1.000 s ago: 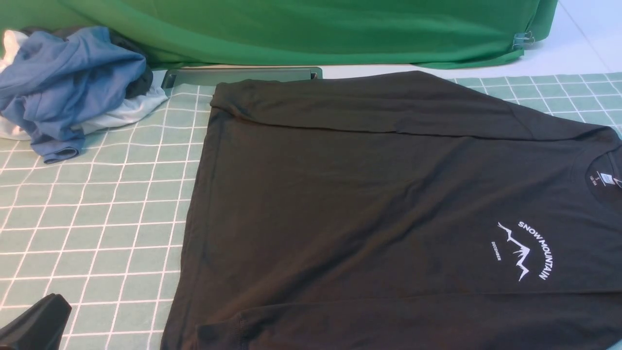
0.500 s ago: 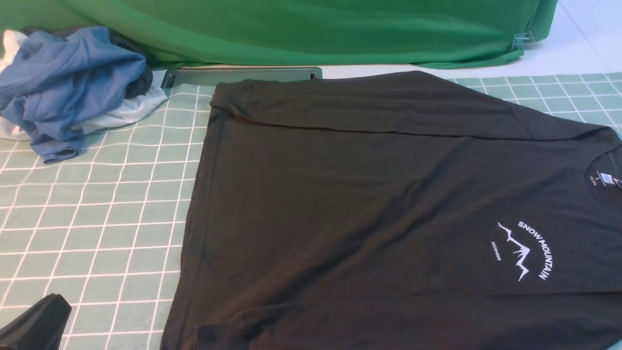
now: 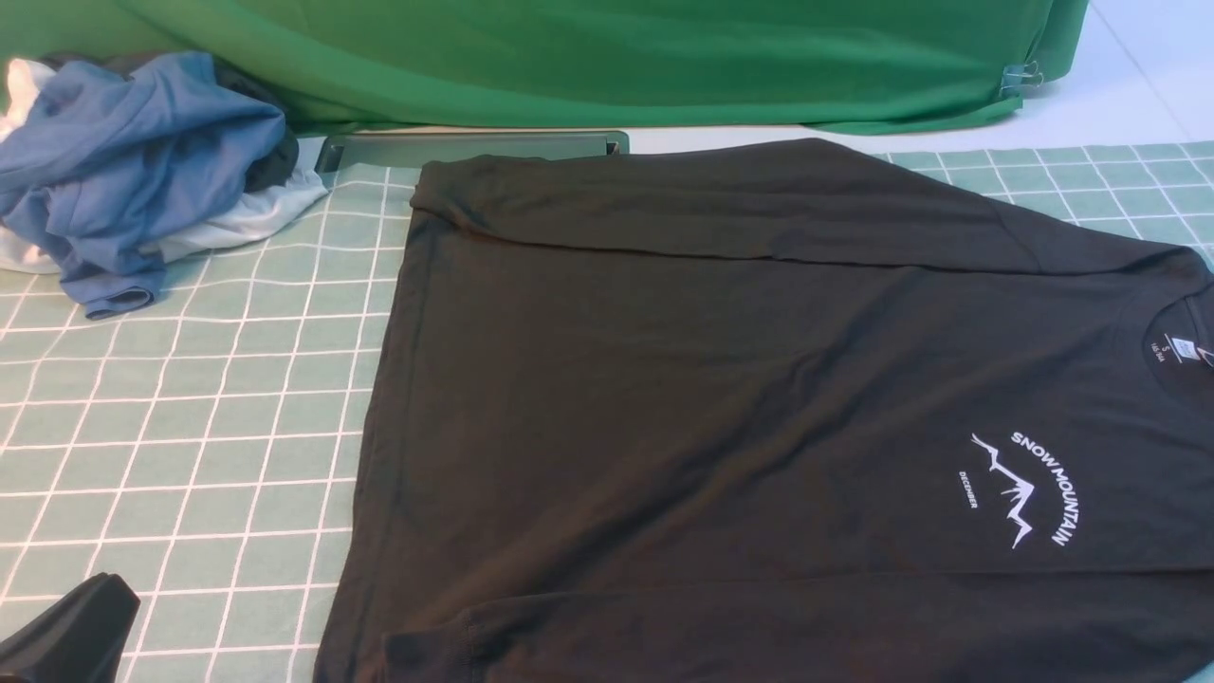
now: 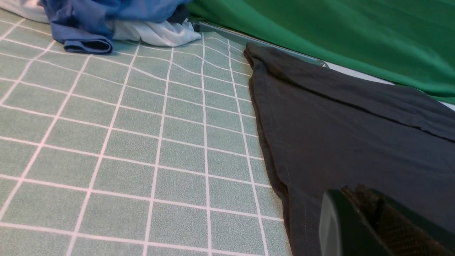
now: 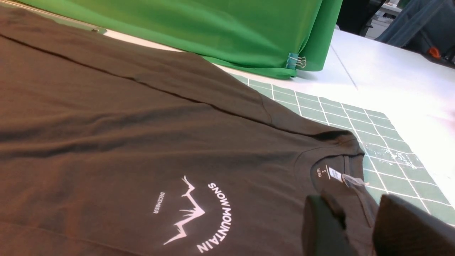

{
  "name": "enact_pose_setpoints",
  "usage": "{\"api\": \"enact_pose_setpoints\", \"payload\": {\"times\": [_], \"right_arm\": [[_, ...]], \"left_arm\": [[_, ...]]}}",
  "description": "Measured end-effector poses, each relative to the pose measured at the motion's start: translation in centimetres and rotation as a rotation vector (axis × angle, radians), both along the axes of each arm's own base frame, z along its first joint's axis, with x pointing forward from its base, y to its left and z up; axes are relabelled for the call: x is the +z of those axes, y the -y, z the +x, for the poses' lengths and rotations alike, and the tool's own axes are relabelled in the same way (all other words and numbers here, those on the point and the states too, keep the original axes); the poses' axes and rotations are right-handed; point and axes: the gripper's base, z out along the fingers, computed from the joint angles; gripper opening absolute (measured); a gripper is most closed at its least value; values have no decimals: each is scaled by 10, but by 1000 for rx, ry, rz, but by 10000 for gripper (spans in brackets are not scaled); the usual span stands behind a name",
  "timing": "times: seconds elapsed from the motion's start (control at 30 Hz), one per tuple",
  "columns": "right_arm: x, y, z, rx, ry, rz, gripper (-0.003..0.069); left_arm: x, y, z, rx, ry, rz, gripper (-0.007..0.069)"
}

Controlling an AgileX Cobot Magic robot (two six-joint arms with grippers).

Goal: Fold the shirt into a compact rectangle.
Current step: 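Grasp the left edge of the dark T-shirt lying flat on the table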

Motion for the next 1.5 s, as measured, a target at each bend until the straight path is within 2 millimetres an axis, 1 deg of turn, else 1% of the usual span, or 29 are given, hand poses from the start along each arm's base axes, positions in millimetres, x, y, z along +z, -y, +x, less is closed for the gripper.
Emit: {"api": "enact_pose_setpoints", "payload": {"times": [1.0,1.07,1.1,1.13,1.17,1.2,1.23,1.27,1.3,1.33,1.37,1.47,1.5], "right_arm": [[2,0,0,0,18,1,240],[2,0,0,-1,18,14,240],[2,-1,0,-4,17,66,240],[2,-2,0,-7,15,157,241],[2,-3,0,-10,11,292,241],[2,-4,0,-20,7,426,241],[3,-6,0,-30,-2,618,240],[3,-6,0,-32,-3,635,240],[3,-7,0,-45,-10,806,240],[3,-7,0,-48,-10,844,240],[4,-7,0,-60,-7,967,240],[6,-6,0,-65,11,1042,240],[7,-6,0,-65,12,1045,240]], "left_arm": [[0,-1,0,2,1,23,18],[0,-1,0,2,1,24,18],[0,0,0,2,1,19,18],[0,0,0,2,-3,-23,18],[0,1,0,3,-8,-96,18],[1,2,0,5,-13,-200,18],[3,4,0,8,-19,-389,18],[4,5,0,8,-19,-440,18],[7,6,0,13,-20,-625,18],[8,6,0,15,-17,-702,18],[11,7,0,21,-11,-877,18],[14,7,0,25,-24,-1082,18],[14,7,0,25,-26,-1096,18]]}}
